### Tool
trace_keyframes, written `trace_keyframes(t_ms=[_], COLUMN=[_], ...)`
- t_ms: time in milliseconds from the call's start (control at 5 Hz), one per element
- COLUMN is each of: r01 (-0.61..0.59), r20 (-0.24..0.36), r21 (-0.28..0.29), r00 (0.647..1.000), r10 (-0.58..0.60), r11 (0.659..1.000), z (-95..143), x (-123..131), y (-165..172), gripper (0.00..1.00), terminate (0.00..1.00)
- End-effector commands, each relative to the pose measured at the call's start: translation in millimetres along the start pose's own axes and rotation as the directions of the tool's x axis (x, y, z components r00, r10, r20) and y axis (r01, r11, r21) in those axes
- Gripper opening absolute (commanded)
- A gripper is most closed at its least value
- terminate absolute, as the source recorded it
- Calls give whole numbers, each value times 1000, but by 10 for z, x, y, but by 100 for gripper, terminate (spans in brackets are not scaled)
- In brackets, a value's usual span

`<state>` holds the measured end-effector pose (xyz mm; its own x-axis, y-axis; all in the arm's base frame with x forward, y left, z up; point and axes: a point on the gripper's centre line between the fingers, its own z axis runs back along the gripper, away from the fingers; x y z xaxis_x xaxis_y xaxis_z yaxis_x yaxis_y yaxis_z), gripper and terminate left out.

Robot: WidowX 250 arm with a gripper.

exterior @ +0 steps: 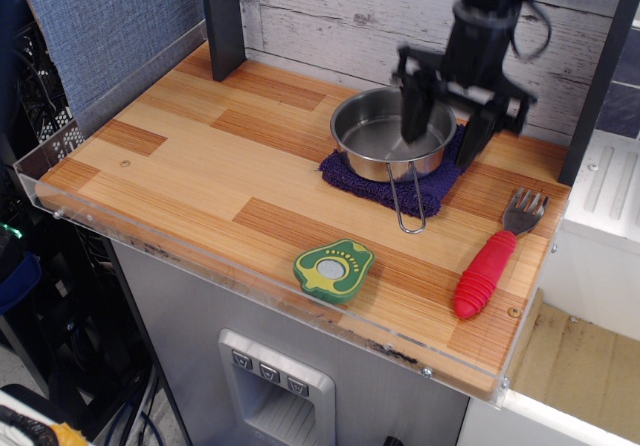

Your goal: Place the metal pot on the purple cloth.

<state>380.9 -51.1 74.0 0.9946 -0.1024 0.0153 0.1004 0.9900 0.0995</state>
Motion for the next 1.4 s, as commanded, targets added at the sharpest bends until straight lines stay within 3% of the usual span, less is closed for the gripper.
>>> trace_keyframes(t_ms=[0,400,800,1000,1200], r01=[-78,-171,-161,-161,-161], r20=[206,190,68,68,68], r21=[4,-24,-22,-22,-22], r00=[976,967,984,984,984], r10=[76,172,162,162,162], r11=[997,985,987,987,987], z=[881,924,656,656,656], x=[-367,-588,-505,-505,-505], y=[379,572,530,530,530], gripper=[100,100,100,100,100], terminate=[0,0,0,0,100])
